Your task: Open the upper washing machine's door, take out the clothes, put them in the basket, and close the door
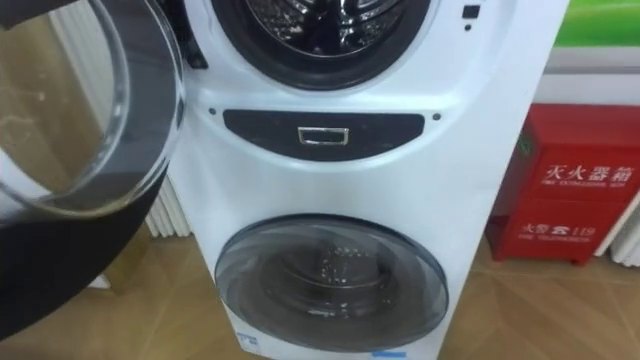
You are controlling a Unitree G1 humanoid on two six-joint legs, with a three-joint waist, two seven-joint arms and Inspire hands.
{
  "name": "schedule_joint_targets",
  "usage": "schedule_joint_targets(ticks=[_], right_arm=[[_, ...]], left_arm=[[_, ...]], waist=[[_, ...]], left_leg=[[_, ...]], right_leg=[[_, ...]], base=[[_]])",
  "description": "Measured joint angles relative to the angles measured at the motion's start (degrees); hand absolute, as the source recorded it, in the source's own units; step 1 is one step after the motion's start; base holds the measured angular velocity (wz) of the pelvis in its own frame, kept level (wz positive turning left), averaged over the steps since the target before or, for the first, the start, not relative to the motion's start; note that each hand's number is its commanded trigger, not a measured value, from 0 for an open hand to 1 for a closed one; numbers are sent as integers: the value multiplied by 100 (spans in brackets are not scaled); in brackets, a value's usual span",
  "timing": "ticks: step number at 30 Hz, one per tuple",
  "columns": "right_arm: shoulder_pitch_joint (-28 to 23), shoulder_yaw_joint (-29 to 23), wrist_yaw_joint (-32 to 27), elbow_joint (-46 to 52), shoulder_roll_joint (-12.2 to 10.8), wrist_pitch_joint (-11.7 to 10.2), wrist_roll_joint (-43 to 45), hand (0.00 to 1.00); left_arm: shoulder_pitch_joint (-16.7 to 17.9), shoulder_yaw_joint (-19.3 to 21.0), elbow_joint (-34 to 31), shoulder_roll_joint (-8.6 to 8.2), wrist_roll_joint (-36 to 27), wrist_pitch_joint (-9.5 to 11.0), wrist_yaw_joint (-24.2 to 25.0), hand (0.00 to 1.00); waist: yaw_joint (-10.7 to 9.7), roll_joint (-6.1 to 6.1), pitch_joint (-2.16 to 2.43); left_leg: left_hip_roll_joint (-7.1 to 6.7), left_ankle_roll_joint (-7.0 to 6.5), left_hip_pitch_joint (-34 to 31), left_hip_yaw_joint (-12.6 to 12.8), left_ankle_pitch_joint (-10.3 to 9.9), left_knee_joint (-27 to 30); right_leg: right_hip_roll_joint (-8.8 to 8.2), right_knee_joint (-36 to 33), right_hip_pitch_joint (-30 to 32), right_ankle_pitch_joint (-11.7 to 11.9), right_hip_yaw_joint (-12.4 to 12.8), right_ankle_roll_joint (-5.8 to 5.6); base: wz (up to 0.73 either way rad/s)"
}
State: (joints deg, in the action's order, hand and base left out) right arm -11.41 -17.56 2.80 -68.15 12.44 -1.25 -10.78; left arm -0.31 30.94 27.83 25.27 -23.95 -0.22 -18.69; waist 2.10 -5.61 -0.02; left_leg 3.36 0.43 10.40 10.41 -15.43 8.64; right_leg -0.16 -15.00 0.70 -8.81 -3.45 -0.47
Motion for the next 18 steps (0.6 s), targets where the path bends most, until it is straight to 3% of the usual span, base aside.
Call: schedule_joint_targets(ticks=[2, 4, 7, 12, 13, 15, 18], right_arm=[[-43, -2, 62, 2, -1, 4, 83, 0], [-117, -4, 123, 4, -19, 9, 117, 0], [-184, 0, 194, 5, -55, 139, 202, 0], [-8, 59, 266, -80, -69, 222, 250, 0], [106, 63, 296, -131, -83, 283, 248, 0], [137, 236, 358, -97, -83, 345, 199, 0], [168, 563, 412, -75, -147, 465, 46, 0]], left_arm=[[-366, -2, -718, 300, 295, 3, -113, 0], [-381, -34, -1109, 448, 639, 161, -58, 0], [-550, -50, -2164, 458, 855, -246, -254, 0], [-1105, -638, -3607, 503, 1096, -263, -271, 0], [-1146, -822, -3879, 480, 1296, -267, -169, 0], [-1120, -1225, -4354, 293, 1632, -309, 41, 0], [-1051, -1648, -5134, -458, 1982, -531, 228, 0]], waist=[[-18, -8, 2], [-41, 7, -7], [-28, 45, 0], [-218, 80, -39], [-322, 96, -81], [-486, 101, -91], [-684, 211, -74]], left_leg=[[-1, -1, -32, -9, 1, 6], [0, -1, -40, -18, 2, 19], [-8, -1, -92, -67, 2, 101], [-21, -4, -77, -116, 4, 91], [-21, -7, -84, -130, 7, 92], [-21, -7, -102, -132, 8, 103], [-23, -19, -199, -219, 18, 122]], right_leg=[[1, 21, 19, 0, 0, 0], [-1, 32, 17, 0, -8, 0], [-37, 36, 22, 0, -91, 0], [-64, 80, -59, -9, -150, -17], [-59, 88, -53, -10, -148, -19], [-61, 91, -40, -13, -157, -22], [-92, 116, -2, -19, -278, -25]], base=[[0], [3], [13], [6], [0], [2], [21]])
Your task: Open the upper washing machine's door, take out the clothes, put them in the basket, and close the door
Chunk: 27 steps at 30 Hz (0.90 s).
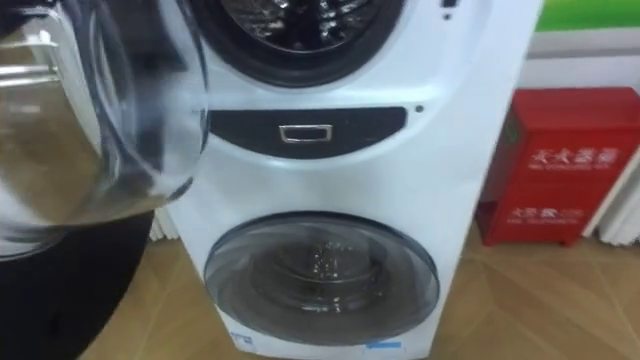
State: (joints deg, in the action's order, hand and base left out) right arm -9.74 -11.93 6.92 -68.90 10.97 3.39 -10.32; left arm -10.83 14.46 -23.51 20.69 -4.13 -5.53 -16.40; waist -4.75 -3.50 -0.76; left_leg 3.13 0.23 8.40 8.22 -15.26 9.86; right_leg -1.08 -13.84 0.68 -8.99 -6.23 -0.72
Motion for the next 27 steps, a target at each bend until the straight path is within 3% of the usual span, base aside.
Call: schedule_joint_targets(ticks=[2, 3, 5, 7, 8, 13, 15, 18, 22, 27], right_arm=[[101, 204, 25, -66, -33, 46, -30, 0], [148, 245, 35, -91, -41, 46, -43, 0], [297, 453, 63, -87, -69, 35, -58, 0], [355, 460, 46, -86, -122, 9, -59, 0], [407, 498, 16, -91, -146, -19, -62, 0], [413, 578, -8, -91, -153, -83, -194, 0], [420, 578, -7, -88, -152, -83, -219, 0], [433, 579, 21, -84, -154, -82, -263, 0], [455, 579, 25, -84, -160, -84, -279, 0], [410, 614, 30, -39, -190, -84, -311, 0]], left_arm=[[98, -332, -92, -376, 0, 14, 238, 0], [149, -461, -92, -476, -7, 7, 321, 0], [257, -1102, -89, -814, -23, -26, 575, 0], [308, -1546, -22, -935, -23, -34, 724, 0], [326, -1665, 92, -1013, 77, 70, 744, 0], [352, -1846, 561, -1020, 109, 348, 852, 0], [358, -1976, 762, -1017, 111, 317, 916, 0], [436, -2286, 1151, -1003, 101, 98, 1242, 0], [663, -2639, 1819, -1119, 137, -125, 1700, 0], [947, -2665, 2336, -1180, 338, -149, 1887, 0]], waist=[[-9, 125, 40], [-36, 173, 43], [-122, 331, 50], [-202, 376, 67], [-264, 382, 64], [-324, 315, 35], [-354, 300, 24], [-421, 289, 17], [-464, 241, -7], [-452, 284, -18]], left_leg=[[2, -1, -10, -8, 2, 2], [4, -1, -7, -11, 2, 3], [6, -1, -13, -14, 2, 2], [10, -1, -17, -11, 2, 1], [9, -1, 2, -15, 2, -1], [9, -1, 43, 0, 2, -10], [10, -1, 48, 4, 2, -15], [10, -1, 90, 47, 2, -17], [23, -1, 121, 223, 2, -21], [46, -1, 122, 336, 2, -27]], right_leg=[[4, -8, 12, 0, -6, 1], [4, -7, 6, 0, -7, 1], [11, 39, -8, 18, -8, 7], [15, 110, -40, 51, -14, -5], [16, 139, -89, 63, -14, -9], [20, 149, -136, 66, -2, -14], [23, 148, -138, 66, -3, -14], [27, 124, -134, 68, 24, -12], [63, 121, -94, 101, 163, 11], [116, 127, -28, 128, 305, 32]], base=[[7], [0], [0], [0], [0], [0], [0], [-6], [-24], [-16]])
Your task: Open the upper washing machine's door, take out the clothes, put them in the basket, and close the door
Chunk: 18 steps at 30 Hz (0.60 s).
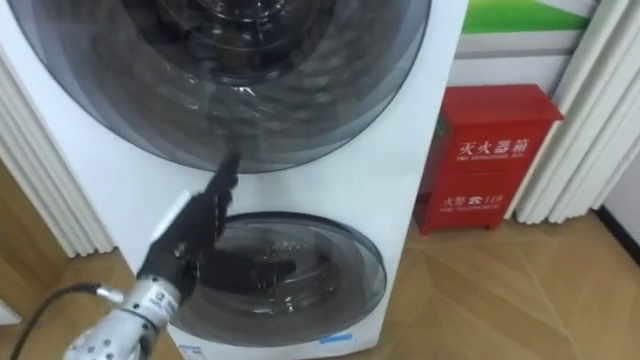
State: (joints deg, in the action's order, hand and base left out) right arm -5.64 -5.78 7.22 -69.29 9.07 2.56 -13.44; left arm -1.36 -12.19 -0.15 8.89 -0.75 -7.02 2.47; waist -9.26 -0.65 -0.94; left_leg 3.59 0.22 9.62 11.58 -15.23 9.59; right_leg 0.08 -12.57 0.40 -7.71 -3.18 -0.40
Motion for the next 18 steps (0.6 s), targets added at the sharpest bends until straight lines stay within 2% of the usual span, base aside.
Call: schedule_joint_targets(ticks=[3, 5, 6, 7, 8, 9, 10, 11, 12, 13, 14, 16, 18], right_arm=[[-27, 0, -19, 47, -6, 5, 30, 0], [-56, 5, -18, 46, -32, 6, 25, 0], [-58, 5, -17, 43, -34, 6, 25, 0], [-67, -2, -9, 47, -25, 2, 29, 0], [-83, -10, -8, 49, -21, -1, 28, 0], [-115, -11, -10, 51, -21, -1, 21, 0], [-143, -37, -7, 45, -23, -2, 23, 0], [-204, -57, -1, 60, -26, -2, 31, 0], [-237, -68, 3, 60, -26, -2, 29, 0], [-299, -128, 46, 53, -27, 3, 39, 0], [-343, -143, 92, 53, -25, 6, 45, 0], [-409, -157, 118, 47, -4, 2, 51, 0], [-464, -176, 111, 20, 22, -7, 54, 0]], left_arm=[[196, 50, 832, 3, 247, 11, -11, 0], [432, 107, 1825, 69, 401, 7, -37, 0], [511, 135, 2082, 88, 435, 15, -38, 0], [603, 238, 2738, 90, 532, 61, -49, 0], [676, 400, 3415, 93, 538, 72, -90, 0], [740, 507, 3699, 94, 539, 84, -125, 0], [887, 769, 4288, 99, 547, 159, -210, 0], [1046, 1104, 4823, 125, 548, 219, -311, 0], [1103, 1295, 5103, 142, 552, 258, -385, 0], [1272, 1671, 5636, 219, 627, 291, -586, 0], [1436, 1905, 6037, 365, 840, 287, -802, 0], [1771, 2067, 6401, 476, 1105, 274, -1042, 0], [1986, 2261, 6746, 504, 1382, 230, -1141, 0]], waist=[[74, 34, 39], [204, 77, 76], [231, 88, 84], [280, 107, 92], [307, 124, 95], [318, 125, 95], [358, 112, 82], [403, 150, 106], [439, 130, 93], [505, 120, 88], [541, 132, 95], [663, 133, 96], [771, 95, 82]], left_leg=[[13, 1, 23, 101, 1, -8], [51, 3, 103, 157, 0, -24], [61, 3, 120, 169, -1, -25], [75, 3, 161, 195, -1, -25], [89, 3, 180, 195, -1, -25], [96, 4, 184, 197, -1, -26], [105, 5, 195, 207, -2, -28], [115, 7, 200, 220, -3, -35], [121, 8, 199, 215, -3, -41], [149, 42, 199, 222, -23, -45], [174, 74, 209, 223, -42, -45], [175, 74, 246, 236, -42, -38], [159, 74, 305, 234, -43, -38]], right_leg=[[25, -8, 36, 6, 47, 5], [96, 0, -9, 22, 108, 32], [104, 13, -24, 27, 79, 40], [115, 27, -57, 31, 70, 47], [130, 58, -86, 36, 70, 56], [138, 90, -105, 44, 70, 69], [153, 109, -117, 46, 73, 72], [166, 124, -122, 47, 73, 73], [173, 135, -124, 49, 76, 76], [198, 182, -144, 60, 59, 94], [213, 195, -149, 61, 7, 98], [215, 195, -173, 62, -6, 98], [201, 197, -240, 61, -27, 98]], base=[[-15], [-27], [-29], [-19], [-13], [-6], [-4], [-4], [0], [3], [0], [-7], [4]])
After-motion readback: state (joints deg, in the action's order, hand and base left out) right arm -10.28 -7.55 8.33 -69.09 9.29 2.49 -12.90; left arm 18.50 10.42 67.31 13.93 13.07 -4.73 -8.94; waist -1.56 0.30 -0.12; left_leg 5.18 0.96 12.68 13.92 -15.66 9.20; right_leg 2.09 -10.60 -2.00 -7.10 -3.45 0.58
